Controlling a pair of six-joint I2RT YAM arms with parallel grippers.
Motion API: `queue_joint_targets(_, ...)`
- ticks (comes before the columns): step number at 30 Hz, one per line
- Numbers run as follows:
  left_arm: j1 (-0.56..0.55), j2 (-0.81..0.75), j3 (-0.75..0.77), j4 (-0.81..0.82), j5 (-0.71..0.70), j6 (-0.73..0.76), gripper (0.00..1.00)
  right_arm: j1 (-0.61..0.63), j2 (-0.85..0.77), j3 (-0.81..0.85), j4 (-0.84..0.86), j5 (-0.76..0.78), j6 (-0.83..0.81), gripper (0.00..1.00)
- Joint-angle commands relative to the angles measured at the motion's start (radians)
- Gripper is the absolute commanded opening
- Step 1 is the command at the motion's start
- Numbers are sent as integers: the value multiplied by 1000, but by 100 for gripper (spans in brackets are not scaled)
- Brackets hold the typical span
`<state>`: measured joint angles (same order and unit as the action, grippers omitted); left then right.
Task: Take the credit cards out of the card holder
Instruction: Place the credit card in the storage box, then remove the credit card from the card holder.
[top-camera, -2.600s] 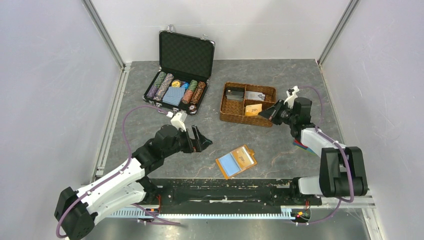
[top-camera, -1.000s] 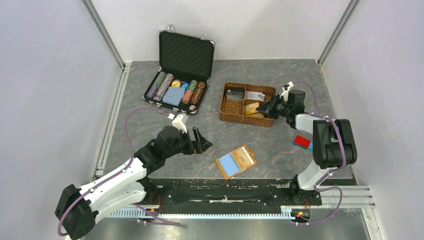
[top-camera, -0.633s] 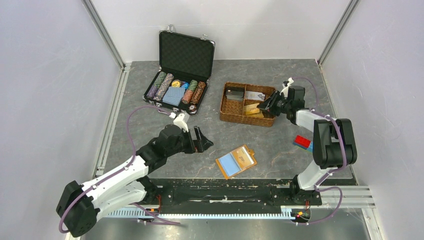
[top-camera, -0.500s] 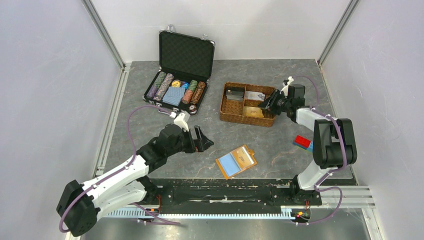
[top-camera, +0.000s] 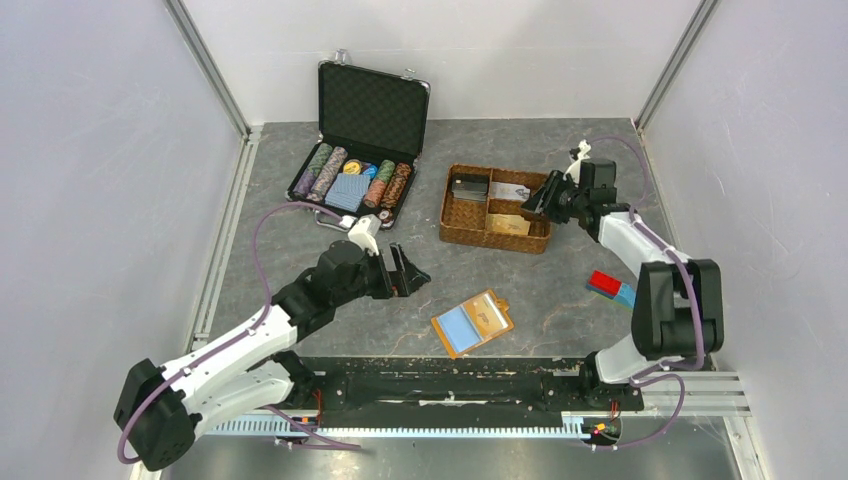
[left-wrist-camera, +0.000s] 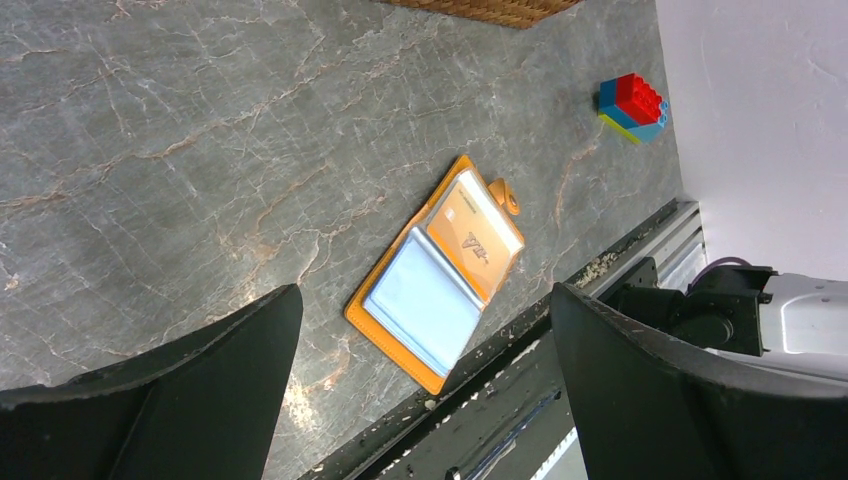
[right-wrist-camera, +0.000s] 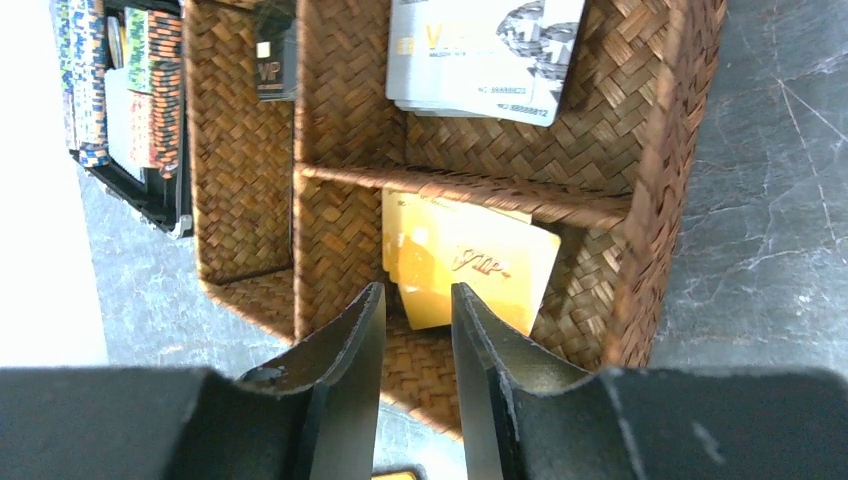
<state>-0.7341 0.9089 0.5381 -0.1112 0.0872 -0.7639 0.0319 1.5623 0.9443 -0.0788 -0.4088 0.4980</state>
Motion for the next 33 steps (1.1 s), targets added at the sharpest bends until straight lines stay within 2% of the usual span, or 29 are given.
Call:
queue_joint_targets(1, 4, 6, 32, -3, 22, 4, 100, 43, -137, -12, -43, 26, -65, 33)
queue_joint_targets(10, 2, 69, -16, 88, 173, -37, 96, 253, -351, -238, -47, 58, -98, 34)
queue_joint_targets(14, -10, 118, -31, 108, 201, -56, 94, 354, -443, -352, -16, 52, -77, 32)
queue_joint_targets(21, -60, 202, -70, 254, 209, -132, 89, 501, -571, -517, 19, 56, -29, 31)
queue_joint_targets(33, -154, 420, -58, 447, 194, -208, 80, 551, -578, -609, 67, 133, -30, 31)
